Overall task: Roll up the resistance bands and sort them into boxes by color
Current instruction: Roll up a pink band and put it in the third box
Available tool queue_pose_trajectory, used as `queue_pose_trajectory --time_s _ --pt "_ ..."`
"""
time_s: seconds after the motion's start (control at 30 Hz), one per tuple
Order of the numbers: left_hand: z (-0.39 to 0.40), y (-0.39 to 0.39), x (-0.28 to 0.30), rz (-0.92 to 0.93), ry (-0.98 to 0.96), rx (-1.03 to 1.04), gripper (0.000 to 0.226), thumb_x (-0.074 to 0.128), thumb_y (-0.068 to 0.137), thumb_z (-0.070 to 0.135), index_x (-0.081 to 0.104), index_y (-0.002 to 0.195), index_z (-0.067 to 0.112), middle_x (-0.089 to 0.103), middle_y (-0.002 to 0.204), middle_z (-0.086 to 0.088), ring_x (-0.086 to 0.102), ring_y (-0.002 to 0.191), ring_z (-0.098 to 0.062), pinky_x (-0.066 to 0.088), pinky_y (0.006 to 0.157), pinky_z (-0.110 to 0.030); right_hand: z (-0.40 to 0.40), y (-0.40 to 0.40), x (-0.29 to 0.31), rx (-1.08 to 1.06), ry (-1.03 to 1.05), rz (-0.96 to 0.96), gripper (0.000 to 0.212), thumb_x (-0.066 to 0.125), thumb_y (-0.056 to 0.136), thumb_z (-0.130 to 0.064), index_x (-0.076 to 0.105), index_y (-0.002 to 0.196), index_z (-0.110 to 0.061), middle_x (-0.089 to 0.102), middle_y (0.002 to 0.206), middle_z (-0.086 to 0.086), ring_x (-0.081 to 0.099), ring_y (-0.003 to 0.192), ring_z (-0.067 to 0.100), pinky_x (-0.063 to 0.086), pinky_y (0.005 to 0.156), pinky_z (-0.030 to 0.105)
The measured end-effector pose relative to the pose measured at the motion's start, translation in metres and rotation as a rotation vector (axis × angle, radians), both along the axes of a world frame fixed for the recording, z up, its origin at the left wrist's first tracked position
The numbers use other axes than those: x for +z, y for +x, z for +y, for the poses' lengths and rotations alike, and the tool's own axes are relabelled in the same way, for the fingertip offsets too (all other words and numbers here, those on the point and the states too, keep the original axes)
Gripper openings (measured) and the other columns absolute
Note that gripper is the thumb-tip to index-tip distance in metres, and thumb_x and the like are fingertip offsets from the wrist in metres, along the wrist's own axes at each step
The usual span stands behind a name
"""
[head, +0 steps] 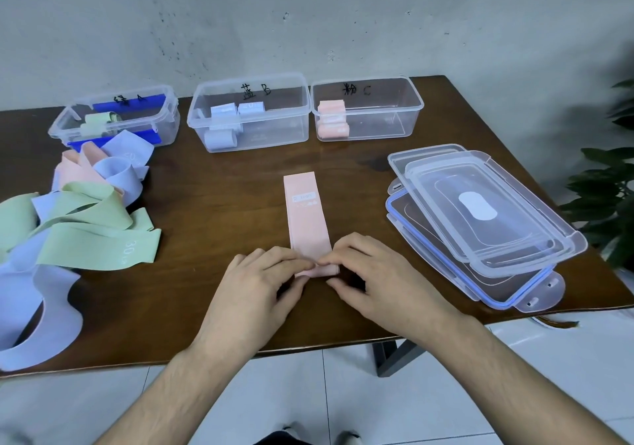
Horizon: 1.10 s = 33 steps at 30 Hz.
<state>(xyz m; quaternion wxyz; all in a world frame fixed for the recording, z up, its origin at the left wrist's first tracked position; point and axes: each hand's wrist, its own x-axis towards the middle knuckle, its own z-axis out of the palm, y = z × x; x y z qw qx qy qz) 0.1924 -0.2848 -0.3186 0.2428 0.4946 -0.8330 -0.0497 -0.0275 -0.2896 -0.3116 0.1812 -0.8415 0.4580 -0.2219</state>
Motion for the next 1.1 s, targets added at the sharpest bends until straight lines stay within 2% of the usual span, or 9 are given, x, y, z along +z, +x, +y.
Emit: queue_pose_trajectory --time_s 0.13,0.3,0.43,0.63,0.8,0.9,1.1 --pt "0.001 -0.002 0.003 0.02 0.042 -0.013 0.023 0.064 0.092 0.03 0.07 0.114 0.034 0.062 0.11 0.019 0.057 0.088 -0.004 0.048 0.072 -0.032 -0.005 0.001 0.0 -0.02 0.002 -0.006 0.02 0.059 0.099 -0.029 0.067 0.117 -0.027 0.057 0.11 -0.018 0.053 0.1 0.005 0.049 0.086 0.02" --pt "-0.001 -0.003 0.01 -0.025 0.055 0.005 0.026 0.063 0.092 0.035 0.066 0.117 0.035 0.049 0.097 0.015 0.043 0.065 -0.006 0.044 0.063 -0.025 -0.009 -0.001 0.003 -0.013 0.028 0.021 0.023 0.056 0.101 -0.032 0.067 0.121 -0.03 0.056 0.11 -0.019 0.048 0.101 0.003 0.044 0.086 0.017" --pt "-0.004 -0.002 0.008 -0.015 0.11 -0.018 0.024 0.062 0.093 0.033 0.064 0.117 0.033 0.045 0.084 0.021 0.044 0.07 0.0 0.041 0.068 -0.023 -0.008 0.001 0.005 -0.034 0.059 0.05 0.024 0.053 0.102 -0.034 0.063 0.124 -0.034 0.056 0.107 -0.017 0.048 0.101 0.004 0.045 0.085 0.019" --pt "-0.005 -0.005 0.009 0.053 0.158 0.015 0.022 0.065 0.093 0.029 0.065 0.115 0.03 0.05 0.085 0.023 0.05 0.079 0.005 0.036 0.067 -0.012 -0.012 0.007 0.009 -0.017 0.123 0.092 0.025 0.055 0.099 -0.038 0.056 0.125 -0.035 0.053 0.108 -0.017 0.043 0.103 0.002 0.04 0.088 0.016" --pt "-0.003 -0.006 0.013 0.062 0.171 0.012 0.022 0.065 0.093 0.029 0.067 0.115 0.03 0.06 0.087 0.016 0.053 0.076 -0.005 0.044 0.07 -0.016 -0.013 0.01 0.011 -0.028 0.091 0.118 0.023 0.05 0.102 -0.04 0.059 0.122 -0.033 0.055 0.101 -0.015 0.043 0.095 0.002 0.037 0.082 0.017" --pt "0.002 -0.004 0.017 0.037 0.175 -0.029 0.02 0.065 0.093 0.029 0.068 0.113 0.03 0.061 0.084 0.015 0.054 0.075 -0.006 0.051 0.068 -0.024 -0.006 0.007 0.013 -0.004 0.086 0.129 0.024 0.049 0.102 -0.04 0.059 0.122 -0.032 0.057 0.101 -0.014 0.044 0.096 0.003 0.039 0.083 0.017" --pt "0.014 -0.001 0.018 0.042 0.167 -0.071 0.02 0.057 0.093 0.038 0.068 0.108 0.035 0.056 0.075 0.014 0.052 0.069 -0.008 0.049 0.06 -0.029 0.008 0.005 0.013 0.019 0.069 0.108 0.024 0.052 0.101 -0.039 0.063 0.121 -0.033 0.057 0.094 -0.015 0.047 0.092 0.005 0.041 0.079 0.017"
